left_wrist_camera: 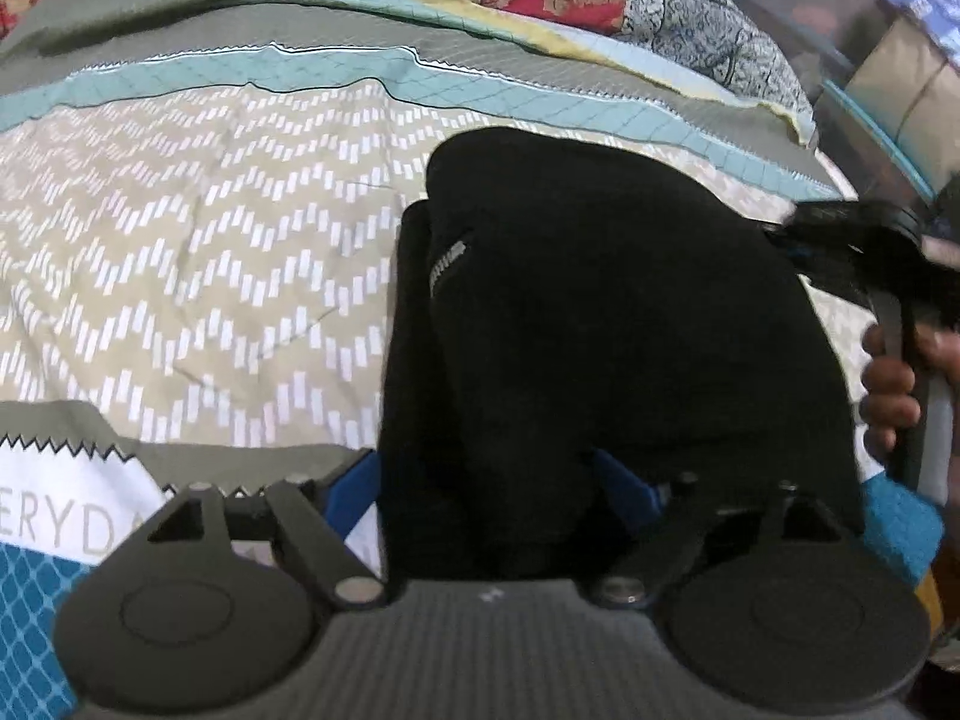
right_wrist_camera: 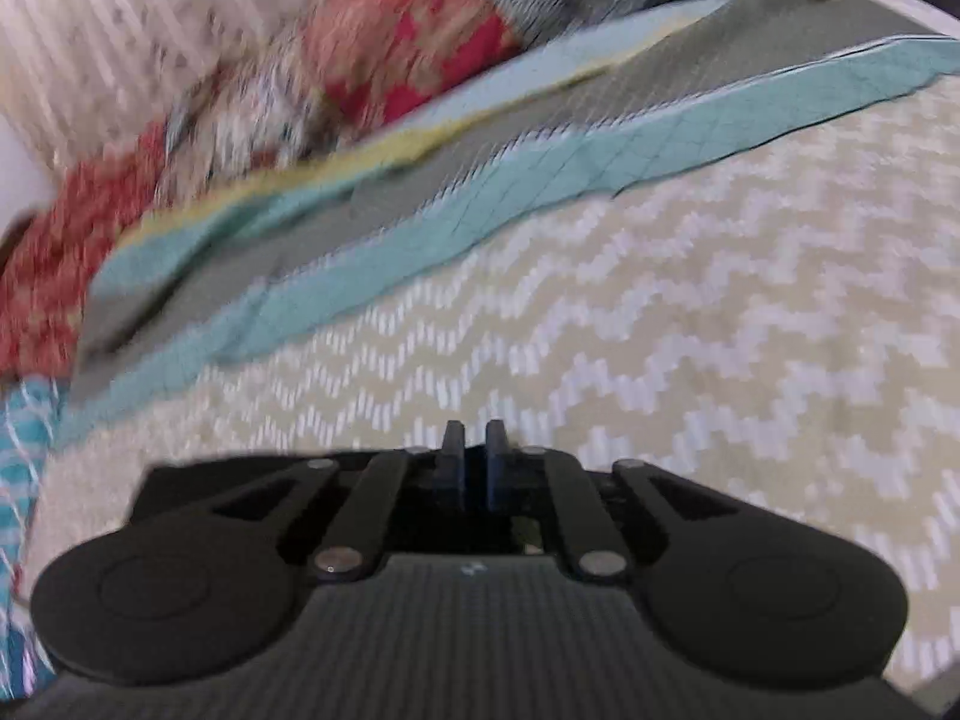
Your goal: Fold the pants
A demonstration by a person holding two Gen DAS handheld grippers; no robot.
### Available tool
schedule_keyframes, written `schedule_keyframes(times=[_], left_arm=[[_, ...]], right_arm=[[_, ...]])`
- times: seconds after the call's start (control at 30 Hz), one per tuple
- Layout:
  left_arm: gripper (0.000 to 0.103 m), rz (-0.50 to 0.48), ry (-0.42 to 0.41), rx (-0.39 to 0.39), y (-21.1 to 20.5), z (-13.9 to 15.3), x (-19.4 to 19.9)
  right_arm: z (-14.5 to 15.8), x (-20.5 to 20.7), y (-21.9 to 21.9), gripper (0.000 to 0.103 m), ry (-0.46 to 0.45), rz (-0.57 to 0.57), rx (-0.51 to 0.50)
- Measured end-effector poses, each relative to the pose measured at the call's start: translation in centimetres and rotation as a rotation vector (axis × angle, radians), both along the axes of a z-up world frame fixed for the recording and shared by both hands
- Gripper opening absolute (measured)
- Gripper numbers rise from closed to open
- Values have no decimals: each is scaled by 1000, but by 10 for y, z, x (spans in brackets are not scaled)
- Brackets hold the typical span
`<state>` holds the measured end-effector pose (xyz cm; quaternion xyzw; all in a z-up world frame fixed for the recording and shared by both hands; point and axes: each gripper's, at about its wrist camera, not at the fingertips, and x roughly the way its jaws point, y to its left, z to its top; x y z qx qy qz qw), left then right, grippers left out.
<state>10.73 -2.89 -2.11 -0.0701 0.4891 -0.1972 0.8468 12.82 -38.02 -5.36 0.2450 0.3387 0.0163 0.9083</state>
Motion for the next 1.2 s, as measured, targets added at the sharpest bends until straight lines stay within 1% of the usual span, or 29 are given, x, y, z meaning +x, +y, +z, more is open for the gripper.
schedule_keyframes(times=[0.03, 0.1, 0.17, 0.27, 0.37, 0.4, 0.43, 0.47, 0.5, 0.53, 0.57, 0.6, 0.63, 0.67, 0.7, 0.73, 0.77, 0.8, 0.83, 0.93, 0.97, 1.0, 1.07, 1.1, 1.2], left_arm=[[77, 2, -3, -12, 4, 3, -1], [74, 9, -27, -35, 16, 15, -4], [74, 23, -71, -63, 25, 28, -7], [74, 16, -121, -98, 25, 45, -8], [74, -8, -138, -65, 11, 45, -7], [74, -7, -128, -46, 7, 40, -5], [74, -7, -104, -28, 3, 33, -2], [74, -10, -74, -12, -2, 25, 0], [75, -13, -34, 11, -5, 13, 2], [78, -6, -3, 26, -6, 3, 2], [78, 9, 11, 8, -2, -2, 1], [78, 22, 12, -20, 3, -1, -1], [76, 35, 6, -51, 10, 4, -2], [80, 47, -12, -64, 16, 9, -3], [83, 58, -38, -69, 22, 13, -4], [93, 73, -58, -71, 27, 17, -4], [102, 87, -63, -83, 33, 18, -1], [103, 97, -49, -110, 37, 20, 2], [103, 98, -20, -156, 43, 19, 8], [103, 80, 77, -311, 49, 4, 30], [103, 85, 101, -337, 47, -3, 37], [103, 94, 124, -348, 46, -12, 44], [103, 100, 155, -345, 43, -27, 57], [103, 92, 157, -344, 43, -32, 61], [103, 56, 130, -349, 45, -30, 63]], right_arm=[[4, -9, -6, 23, -24, -18, 21], [12, -34, -16, 30, -73, -46, 48], [16, -57, -19, 31, -102, -39, 60], [17, -92, -8, 31, -131, 15, 82], [11, -113, 15, 31, -124, 87, 66], [8, -117, 22, 33, -116, 106, 65], [6, -119, 29, 42, -107, 121, 78], [2, -124, 35, 47, -105, 130, 91], [2, -122, 43, 51, -108, 135, 84], [0, -121, 50, 51, -105, 138, 53], [0, -120, 56, 51, -94, 146, 20], [3, -119, 59, 51, -90, 158, -2], [7, -118, 58, 51, -105, 157, -8], [13, -120, 54, 51, -127, 153, -4], [16, -121, 49, 59, -145, 146, 10], [18, -122, 42, 74, -158, 133, 28], [19, -121, 35, 81, -166, 110, 50], [17, -120, 28, 88, -170, 87, 81], [13, -118, 21, 88, -161, 72, 124], [-8, -108, 10, 88, -75, 89, 293], [-18, -102, 8, 88, -40, 101, 348], [-24, -100, 7, 88, -15, 110, 379], [-35, -94, 7, 88, 24, 117, 402], [-36, -92, 7, 88, 37, 119, 402], [-36, -89, 7, 88, 39, 143, 400]])
